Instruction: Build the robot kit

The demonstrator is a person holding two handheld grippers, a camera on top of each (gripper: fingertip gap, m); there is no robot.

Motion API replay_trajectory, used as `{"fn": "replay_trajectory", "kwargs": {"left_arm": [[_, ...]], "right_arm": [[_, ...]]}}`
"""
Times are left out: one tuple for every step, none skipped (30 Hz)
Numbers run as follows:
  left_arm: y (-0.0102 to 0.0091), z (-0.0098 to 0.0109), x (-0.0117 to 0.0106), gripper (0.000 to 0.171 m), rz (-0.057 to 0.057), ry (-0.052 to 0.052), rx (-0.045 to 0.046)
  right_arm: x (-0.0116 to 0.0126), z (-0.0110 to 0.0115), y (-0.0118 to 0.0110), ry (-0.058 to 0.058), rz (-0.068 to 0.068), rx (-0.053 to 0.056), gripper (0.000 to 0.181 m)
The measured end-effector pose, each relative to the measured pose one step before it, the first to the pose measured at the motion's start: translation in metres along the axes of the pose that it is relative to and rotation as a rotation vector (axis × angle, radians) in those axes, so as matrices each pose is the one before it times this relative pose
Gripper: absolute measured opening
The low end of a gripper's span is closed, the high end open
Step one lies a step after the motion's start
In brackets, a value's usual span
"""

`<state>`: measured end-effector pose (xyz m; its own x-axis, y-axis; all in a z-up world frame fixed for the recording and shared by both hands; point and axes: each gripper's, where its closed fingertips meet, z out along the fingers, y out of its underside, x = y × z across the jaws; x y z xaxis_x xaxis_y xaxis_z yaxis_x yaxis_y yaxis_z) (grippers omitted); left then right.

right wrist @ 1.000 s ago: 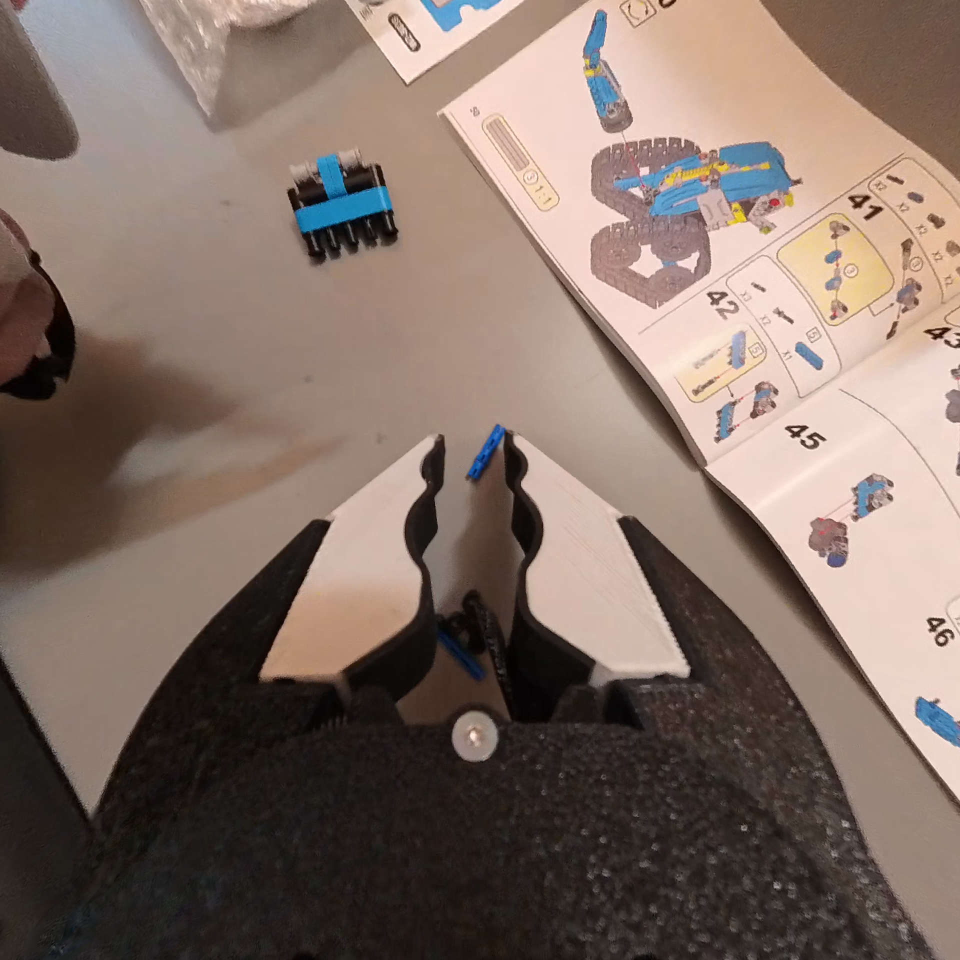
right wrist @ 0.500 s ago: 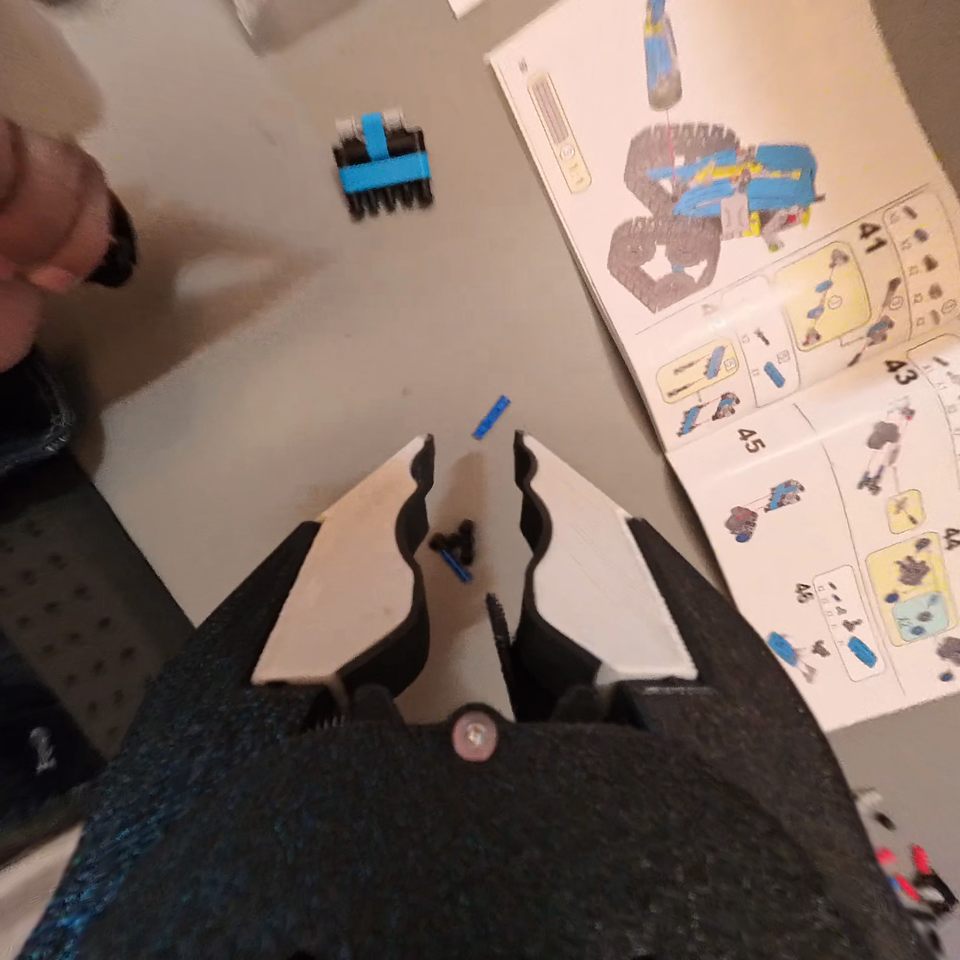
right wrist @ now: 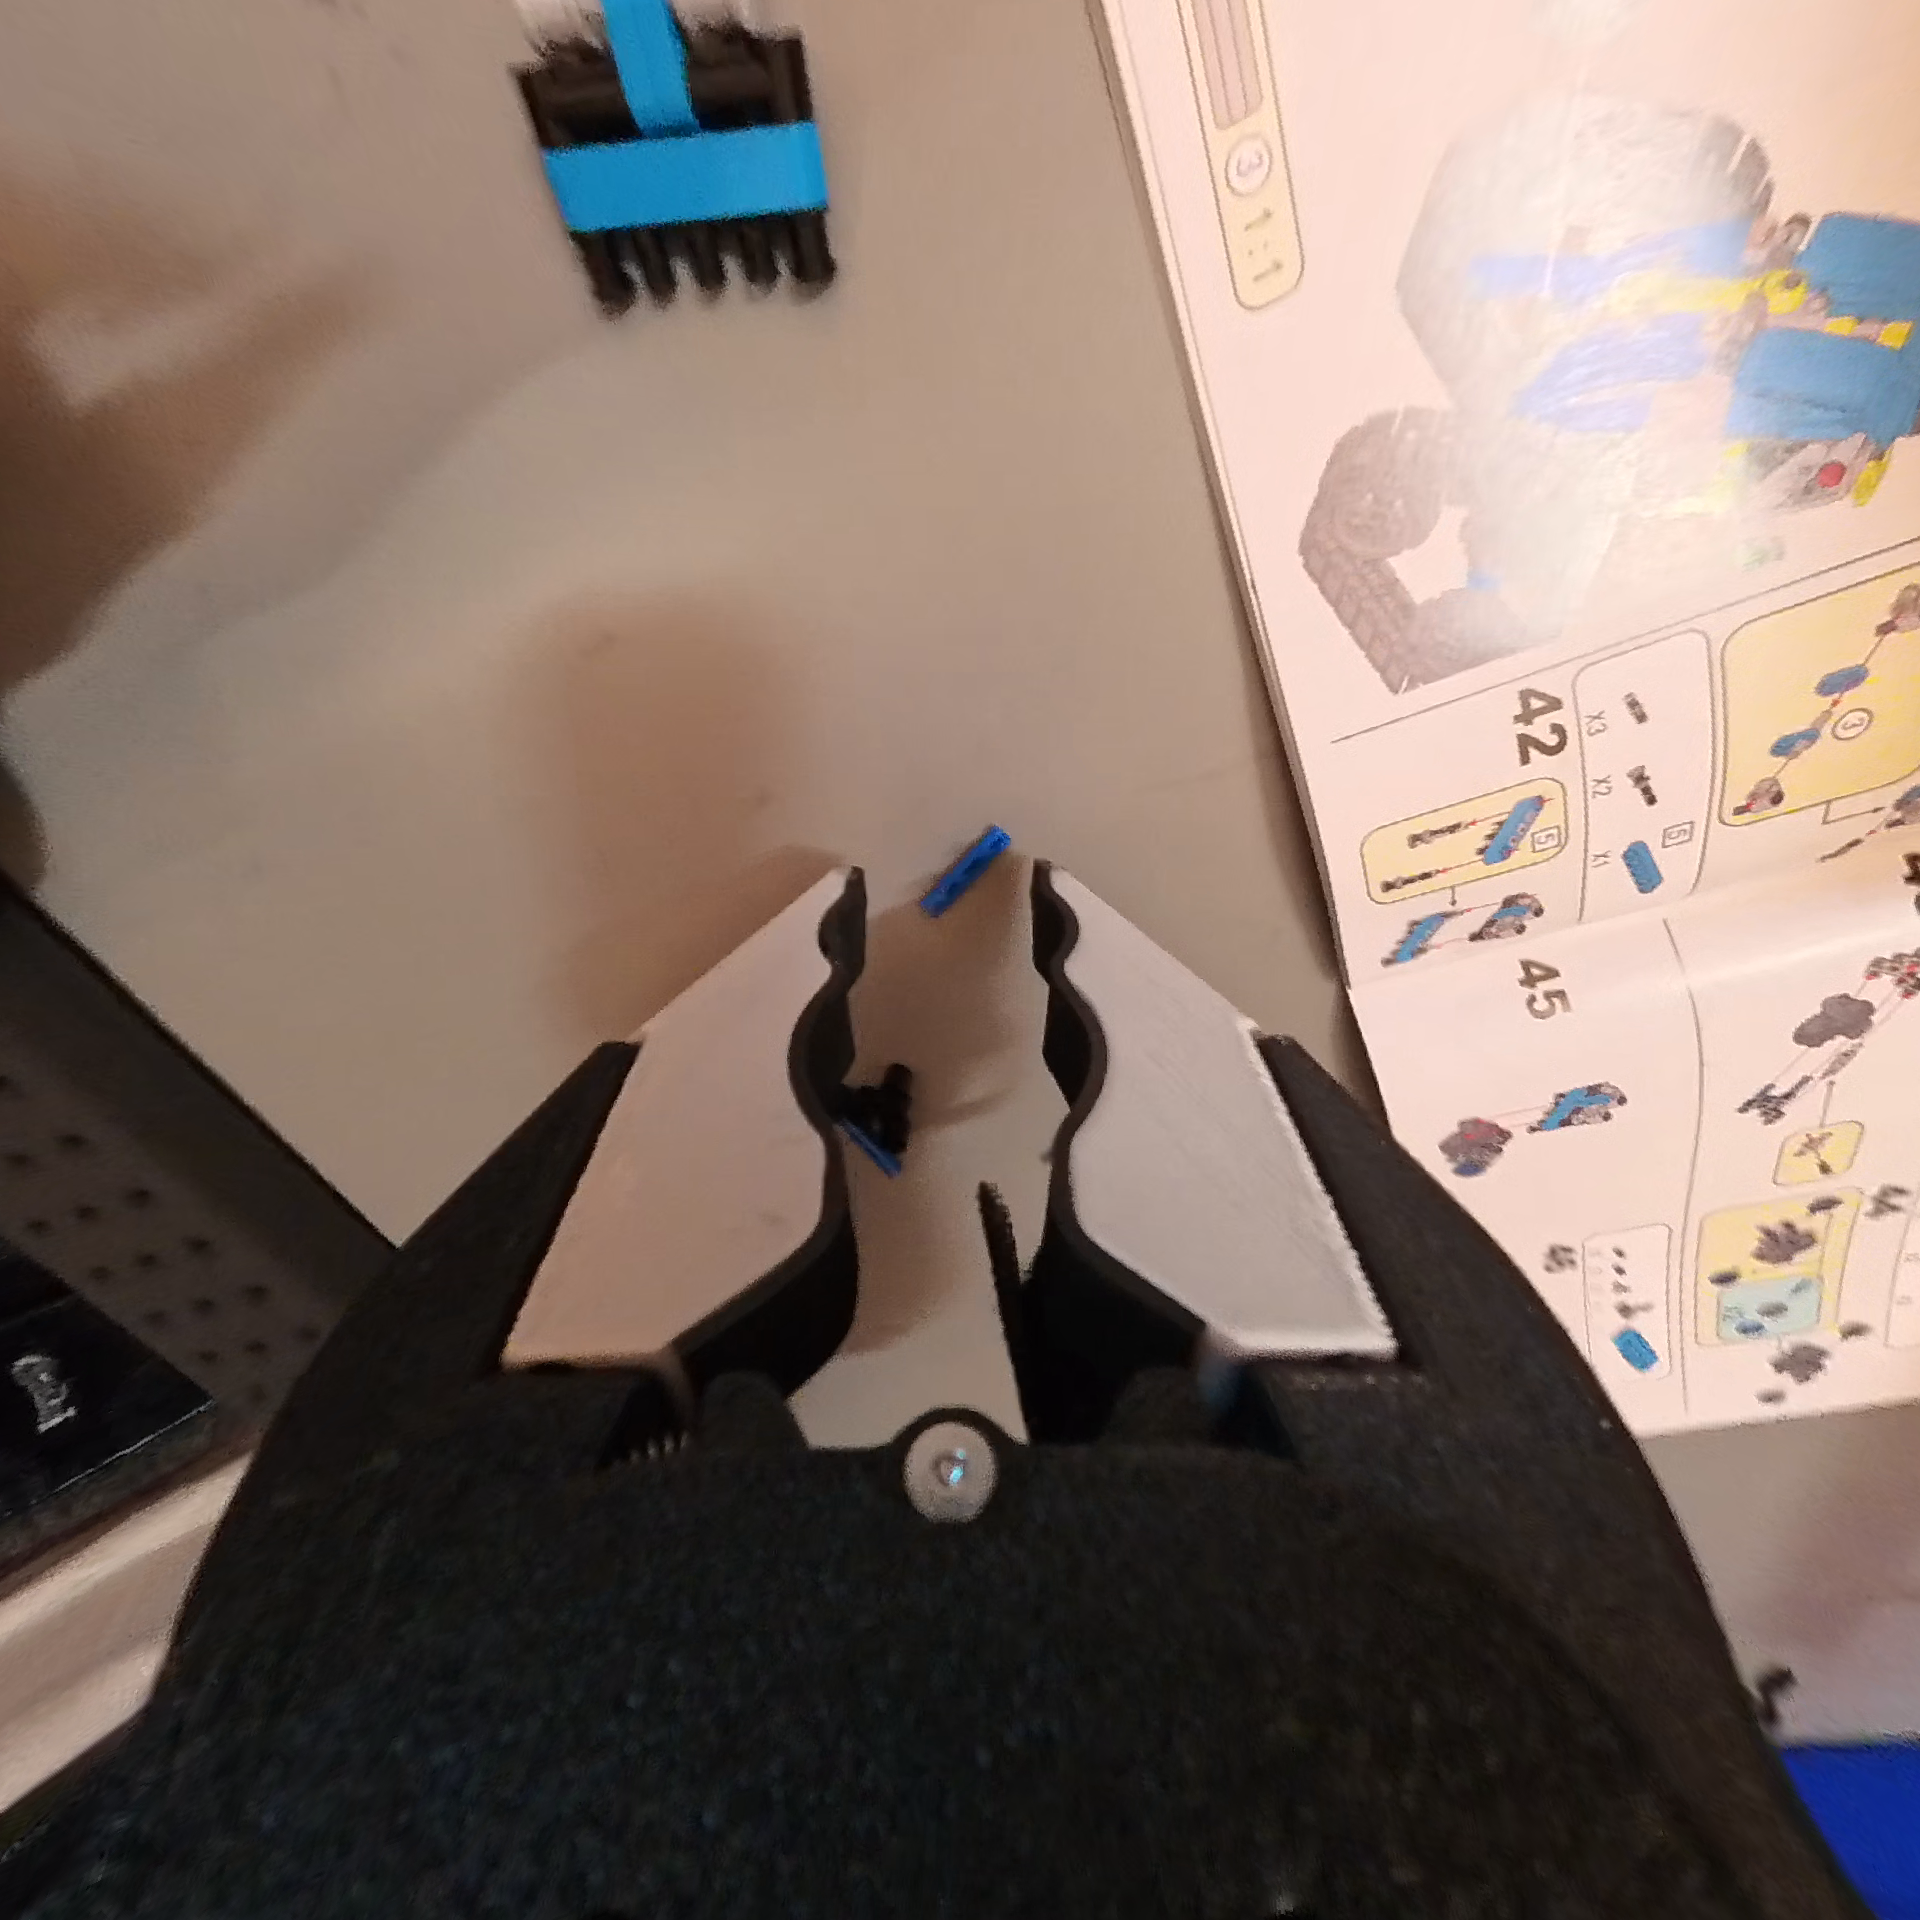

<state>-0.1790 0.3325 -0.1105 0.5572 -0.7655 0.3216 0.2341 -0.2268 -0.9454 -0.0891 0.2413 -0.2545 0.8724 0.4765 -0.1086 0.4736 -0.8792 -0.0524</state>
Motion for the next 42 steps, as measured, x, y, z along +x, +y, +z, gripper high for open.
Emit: {"fn": "replay_trajectory", "kwargs": {"left_arm": [[0.00043,0.00020,0.00044,0.008,-0.0012,0.0015,-0.00256],[0.00016,0.00000,0.00045,0.008,0.0045,-0.0015,-0.00102],[-0.00019,-0.00016,0.00073,0.007,0.0127,-0.0032,-0.00053],[-0.00053,-0.00018,0.00126,0.007,0.0206,-0.0044,0.00072],[-0.00097,-0.00029,0.00228,0.007,0.0258,-0.0023,0.00332],[-0.00087,-0.00013,0.00403,0.007,0.0246,0.0082,0.00316],[-0.00032,0.00034,0.00572,0.007,0.0136,0.0214,0.00156],[-0.00020,0.00059,0.00633,0.007,0.0013,0.0286,0.00129],[0.00028,0.00058,0.00480,0.007,-0.0032,0.0233,-0.00100],[0.00070,0.00053,0.00172,0.007,0.0032,0.0054,-0.00335],[0.00133,0.00067,0.00031,0.007,0.0105,-0.0028,-0.00734],[0.00203,0.00117,0.00177,0.007,0.0106,0.0044,-0.01078],[0.00251,0.00151,0.00357,0.007,0.0075,0.0128,-0.01148],[0.00149,0.00109,0.00406,0.007,0.0083,0.0134,-0.00628],[0.00009,0.00067,0.00549,0.007,0.0106,0.0221,0.00156],[-0.00016,0.00121,0.00904,0.007,-0.0009,0.0499,0.00330],[0.00216,0.00231,0.01123,0.007,-0.0241,0.0702,-0.00668],[0.00380,0.00305,0.01099,0.008,-0.0459,0.0749,-0.01423],[0.00456,0.00356,0.01326,0.008,-0.0674,0.0975,-0.01788],[0.00458,0.00369,0.01515,0.007,-0.0916,0.1156,-0.01971],[0.00182,0.00277,0.01348,0.007,-0.0985,0.1059,-0.00355],[-0.00111,0.00132,0.01215,0.007,-0.0701,0.0930,0.01501],[-0.00091,0.00066,0.01195,0.007,-0.0267,0.0791,0.00810],[0.00024,0.00089,0.00882,0.007,0.0150,0.0456,-0.00449],[0.00150,0.00123,0.00560,0.007,0.0389,0.0185,-0.01073],[0.00329,0.00188,0.00592,0.007,0.0337,0.0219,-0.02013],[0.00266,0.00221,0.00679,0.007,0.0248,0.0278,-0.01378],[0.00057,0.00186,0.00787,0.007,0.0262,0.0331,0.00172],[-0.00043,0.00138,0.00873,0.007,0.0219,0.0405,0.00785],[0.00037,0.00115,0.00797,0.007,0.0066,0.0397,-0.00075],[0.00038,0.00083,0.00560,0.007,-0.0065,0.0310,-0.00187],[0.00019,0.00060,0.00455,0.008,-0.0179,0.0303,0.00147],[0.00009,0.00044,0.00371,0.007,-0.0260,0.0289,0.00056],[0.00001,0.00035,0.00156,0.007,-0.0233,0.0159,0.00243],[0.00050,0.00046,0.00177,0.007,-0.0260,0.0198,0.00173],[0.00126,0.00087,0.00262,0.007,-0.0351,0.0278,-0.00315],[0.00067,0.00111,0.00088,0.007,-0.0288,0.0159,0.00236],[0.00109,0.00107,-0.00079,0.007,-0.0204,0.0052,0.00341],[0.00226,0.00120,-0.00017,0.007,-0.0207,0.0093,-0.00548],[0.00212,0.00136,-0.00098,0.007,-0.0169,0.0033,-0.00502],[0.00171,0.00136,-0.00029,0.007,-0.0121,0.0054,-0.00057],[0.00199,0.00141,0.00013,0.007,-0.0147,0.0080,-0.00399]], "right_arm": [[-0.00377,-0.00388,-0.00307,-0.0208,0.0016,0.0482,0.032],[-0.00128,-0.00491,-0.00358,-0.0088,0.0080,0.0605,0.032],[0.00020,-0.00554,-0.00368,-0.0022,0.0168,0.0712,0.033],[-0.00091,-0.00571,-0.00232,-0.0068,0.0198,0.0749,0.034],[-0.00348,-0.00564,0.00020,-0.0142,0.0132,0.0763,0.034],[-0.00410,-0.00523,0.00318,-0.0127,0.0094,0.0748,0.034],[-0.00595,-0.00432,0.00579,-0.0202,0.0068,0.0673,0.034],[-0.00890,-0.00441,0.00590,-0.0335,0.0095,0.0744,0.034],[-0.01302,-0.00481,0.00479,-0.0556,0.0151,0.0883,0.034],[-0.01674,-0.00445,0.00455,-0.0795,0.0146,0.0865,0.033],[-0.01395,-0.00409,0.00412,-0.0704,0.0175,0.0792,0.033],[-0.00609,-0.00427,0.00229,-0.0350,0.0356,0.0786,0.033],[-0.00235,-0.00496,-0.00034,-0.0276,0.0397,0.0794,0.033],[-0.00206,-0.00578,-0.00418,-0.0323,0.0356,0.0888,0.033],[-0.00154,-0.00636,-0.00718,-0.0319,0.0425,0.0899,0.033],[-0.00212,-0.00618,-0.00777,-0.0351,0.0421,0.0676,0.035],[-0.00248,-0.00572,-0.00855,-0.0315,0.0241,0.0490,0.037],[-0.00217,-0.00528,-0.00946,-0.0182,-0.0023,0.0414,0.037],[-0.00196,-0.00496,-0.00878,-0.0044,-0.0326,0.0294,0.038],[-0.00148,-0.00471,-0.00753,0.0082,-0.0592,0.0191,0.037],[-0.00069,-0.00535,-0.00767,0.0151,-0.0669,0.0198,0.033],[-0.00116,-0.00572,-0.00879,0.0036,-0.0447,0.0333,0.028],[-0.00192,-0.00474,-0.00714,-0.0193,0.0020,0.0317,0.022],[-0.00459,-0.00271,-0.00274,-0.0566,0.0521,0.0093,0.022],[-0.00571,-0.00066,0.00002,-0.0748,0.0891,-0.0031,0.023],[-0.00566,0.00079,0.00030,-0.0742,0.0952,0.0012,0.030],[-0.00517,0.00252,0.00183,-0.0624,0.0833,-0.0002,0.035],[-0.00870,0.00345,0.00381,-0.0781,0.0576,-0.0106,0.039],[-0.00759,0.00332,0.00304,-0.0551,0.0282,-0.0077,0.039],[-0.00560,0.00263,-0.00056,-0.0270,-0.0030,0.0136,0.037],[-0.00449,0.00120,-0.00270,-0.0159,-0.0148,0.0195,0.034],[-0.00199,-0.00005,-0.00351,-0.0004,-0.0193,0.0189,0.030],[0.00141,-0.00012,-0.00137,0.0242,-0.0346,0.0040,0.030],[0.00023,0.00057,0.00278,0.0236,-0.0574,-0.0227,0.029],[-0.00019,0.00126,0.00210,0.0294,-0.0595,-0.0197,0.029],[-0.00093,0.00168,-0.00019,0.0314,-0.0681,-0.0036,0.029],[-0.00077,0.00179,0.00081,0.0345,-0.0812,-0.0125,0.029],[0.00026,0.00097,-0.00025,0.0417,-0.0783,-0.0074,0.025],[0.00025,0.00037,-0.00124,0.0364,-0.0607,0.0002,0.021],[-0.00236,0.00008,0.00014,0.0072,-0.0393,-0.0095,0.017],[-0.00141,-0.00030,-0.00037,0.0043,-0.0176,-0.0045,0.015],[0.00111,-0.00105,-0.00120,0.0116,-0.0076,0.0051,0.013]]}}
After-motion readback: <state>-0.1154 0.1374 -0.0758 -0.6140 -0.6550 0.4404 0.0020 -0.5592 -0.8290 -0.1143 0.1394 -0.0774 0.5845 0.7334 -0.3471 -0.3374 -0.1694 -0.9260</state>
